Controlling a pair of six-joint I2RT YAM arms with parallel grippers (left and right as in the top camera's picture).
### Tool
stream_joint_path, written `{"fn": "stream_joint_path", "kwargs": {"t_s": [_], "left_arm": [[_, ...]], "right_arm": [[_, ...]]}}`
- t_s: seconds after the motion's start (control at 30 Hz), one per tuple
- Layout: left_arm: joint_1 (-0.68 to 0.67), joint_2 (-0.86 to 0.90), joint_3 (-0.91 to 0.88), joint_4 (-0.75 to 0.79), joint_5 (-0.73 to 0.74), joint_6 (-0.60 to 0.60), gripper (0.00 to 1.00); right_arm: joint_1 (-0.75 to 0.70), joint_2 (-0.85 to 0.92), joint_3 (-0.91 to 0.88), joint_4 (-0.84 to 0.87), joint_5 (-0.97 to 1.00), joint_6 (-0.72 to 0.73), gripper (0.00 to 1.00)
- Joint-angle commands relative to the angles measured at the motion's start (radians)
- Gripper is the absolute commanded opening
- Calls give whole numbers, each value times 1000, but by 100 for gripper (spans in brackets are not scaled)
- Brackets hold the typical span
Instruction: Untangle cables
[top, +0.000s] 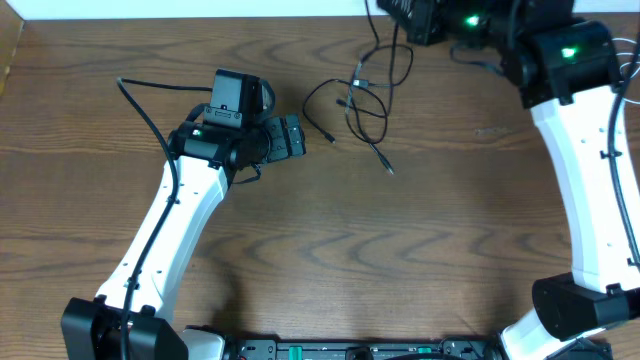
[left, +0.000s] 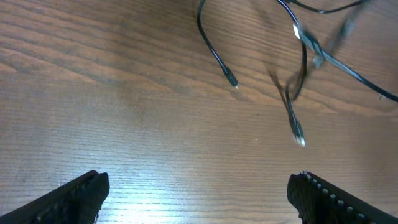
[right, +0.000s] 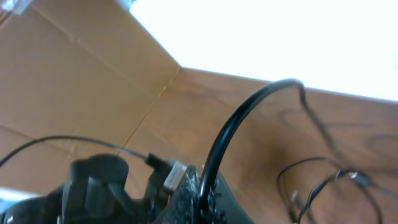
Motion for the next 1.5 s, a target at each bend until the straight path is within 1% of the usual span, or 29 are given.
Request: {"fn": "stream_joint_path", "kwargs": {"t_s": [0.0,0.1,0.2,0.27,0.3,0.43,0.53,0.63,0.73,0.8,0.93,1.03,1.1,1.17,1.2,1.27,1.37,1.47], "left_arm": [[4,-9,2,-2,-18,-5,97],[4,-9,2,-1,-17,-5,97],[3,-8,1,-2,-16,-5,97],[3,-8,1,2,15,-5,97],[3,-8,1,6,36,-5,97],[-6,11,-2,51,123,-5,97],[-30,57,-8,130,213,-5,97],[-69,126,-9,261,259,-5,97],[-104,195,-9,430,316,-6,97],[-127,241,-9,545,330,-6,97],[-179,332,-9,702,243,-38,97],[-214,404,-9,788,164,-63,97],[-232,450,-9,819,93,-86,97],[-241,481,-9,821,18,-100,97],[-243,506,-9,815,-50,-117,97],[-240,523,-9,805,-117,-128,97],[-233,525,-9,777,-195,-133,97],[-216,525,-9,749,-219,-133,97]], "right_arm": [[-18,-8,94,17,70,0,1],[-12,-8,108,8,222,-33,1],[3,-7,108,-46,372,-79,1],[29,-2,108,-102,523,-111,1],[40,-1,108,-124,552,-115,1],[64,0,108,-154,557,-129,1],[63,0,108,-161,555,-101,1],[63,0,110,-163,530,-88,1],[63,-5,120,-171,506,-89,1],[63,-13,129,-192,495,-89,1],[63,-41,137,-229,488,-89,1],[63,-70,137,-246,467,-89,1],[63,-95,137,-257,466,-90,1],[58,-119,137,-269,466,-97,1],[42,-153,137,-286,466,-96,1],[14,-193,137,-301,466,-95,1],[-46,-249,137,-319,466,-77,1],[-143,-303,137,-336,465,-69,1]]}}
